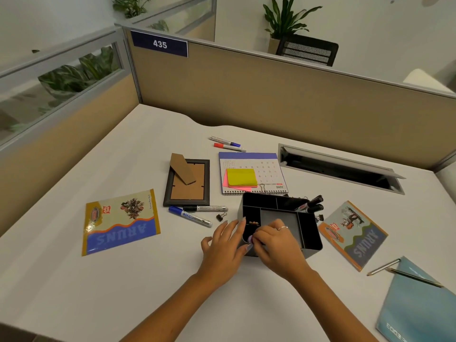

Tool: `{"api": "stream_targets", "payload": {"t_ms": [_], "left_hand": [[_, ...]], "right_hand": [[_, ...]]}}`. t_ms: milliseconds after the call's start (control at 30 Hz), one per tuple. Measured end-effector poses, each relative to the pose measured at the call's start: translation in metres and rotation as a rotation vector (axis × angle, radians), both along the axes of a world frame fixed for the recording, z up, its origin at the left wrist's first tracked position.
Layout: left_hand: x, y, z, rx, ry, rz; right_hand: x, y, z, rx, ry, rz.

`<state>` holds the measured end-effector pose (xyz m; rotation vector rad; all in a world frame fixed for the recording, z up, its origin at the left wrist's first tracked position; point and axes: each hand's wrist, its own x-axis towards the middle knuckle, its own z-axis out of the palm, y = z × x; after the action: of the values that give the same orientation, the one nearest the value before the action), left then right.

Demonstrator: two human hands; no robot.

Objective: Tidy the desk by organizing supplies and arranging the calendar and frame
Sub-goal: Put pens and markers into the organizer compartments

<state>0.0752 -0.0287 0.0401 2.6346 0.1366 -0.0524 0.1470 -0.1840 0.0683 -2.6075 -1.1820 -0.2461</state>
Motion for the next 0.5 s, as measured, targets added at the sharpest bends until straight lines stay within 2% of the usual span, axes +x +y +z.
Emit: {"api": "stream_targets", "payload": {"t_ms": [133,333,500], "left_hand": [[0.001,0.0,-0.002,0.006,0.003,-0.003],[0.001,0.002,-0.005,0.006,-0.005,-0.012],[0.001,0.002,-0.01,-0.016,-0.047,-0.01]], "right_hand": [[0.0,0.001,-0.007,-0.02,-0.022,-0.006],[-0.006,-0.003,-0.008,0.06,-0.078,-0.043],[-0.013,-0.008,-0.008,0.155,-0.027,-0.1]]}}
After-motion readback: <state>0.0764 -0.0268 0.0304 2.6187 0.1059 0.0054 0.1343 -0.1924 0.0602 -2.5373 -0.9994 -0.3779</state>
